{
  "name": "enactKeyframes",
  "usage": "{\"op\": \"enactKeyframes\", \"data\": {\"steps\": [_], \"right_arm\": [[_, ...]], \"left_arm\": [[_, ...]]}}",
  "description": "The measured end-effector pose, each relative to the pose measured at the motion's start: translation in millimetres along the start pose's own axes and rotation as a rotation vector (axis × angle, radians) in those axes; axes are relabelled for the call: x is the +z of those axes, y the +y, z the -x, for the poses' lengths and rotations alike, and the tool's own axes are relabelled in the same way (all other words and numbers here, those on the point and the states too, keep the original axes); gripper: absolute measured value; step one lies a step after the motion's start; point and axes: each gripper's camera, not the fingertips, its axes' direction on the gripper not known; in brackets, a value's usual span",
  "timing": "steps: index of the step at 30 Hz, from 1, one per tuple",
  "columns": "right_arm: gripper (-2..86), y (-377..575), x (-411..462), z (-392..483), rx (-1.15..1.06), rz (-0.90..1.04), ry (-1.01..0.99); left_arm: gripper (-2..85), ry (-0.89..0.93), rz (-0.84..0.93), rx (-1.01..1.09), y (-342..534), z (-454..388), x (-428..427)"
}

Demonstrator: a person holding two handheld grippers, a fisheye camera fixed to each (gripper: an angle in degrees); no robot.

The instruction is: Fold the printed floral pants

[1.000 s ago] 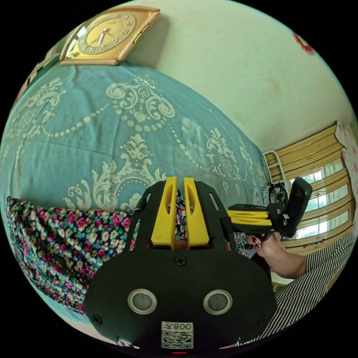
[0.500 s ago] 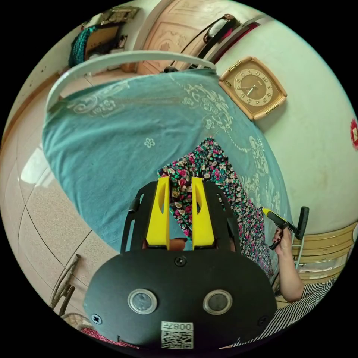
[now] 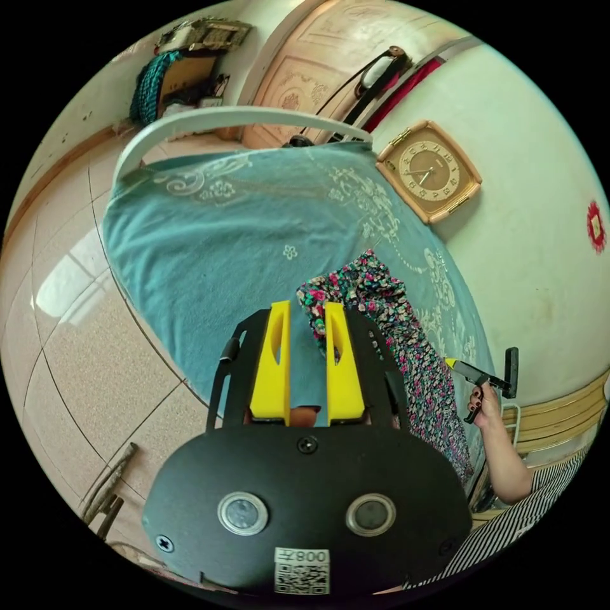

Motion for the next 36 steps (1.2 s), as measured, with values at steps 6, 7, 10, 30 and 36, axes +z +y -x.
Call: {"op": "enactKeyframes", "data": {"steps": [6, 7, 10, 30, 36], "right_arm": [[0.3, 9.2, 0.0, 3.8, 0.003, -0.001, -0.001], [0.3, 11.9, -0.2, 4.4, 0.003, -0.003, -0.004], [0.3, 18.9, -1.0, 5.5, 0.014, -0.008, -0.016], [0.2, 101.7, -42.5, 11.9, 0.168, -0.119, -0.185], [0.1, 179.4, -65.7, 67.8, -0.003, -0.053, -0.141]], "left_arm": [[10.0, 0.063, -0.086, 0.171, -13.8, -27.5, -15.5], [9.5, 0.056, -0.081, 0.217, -17.2, -38.1, -13.1], [6.0, 0.064, -0.022, 0.336, -24.3, -62.1, 6.6], [0.3, 0.269, 0.217, 0.369, 47.6, -105.0, 12.2], [0.2, 0.239, 0.483, 0.520, 113.3, -156.8, 31.0]]}}
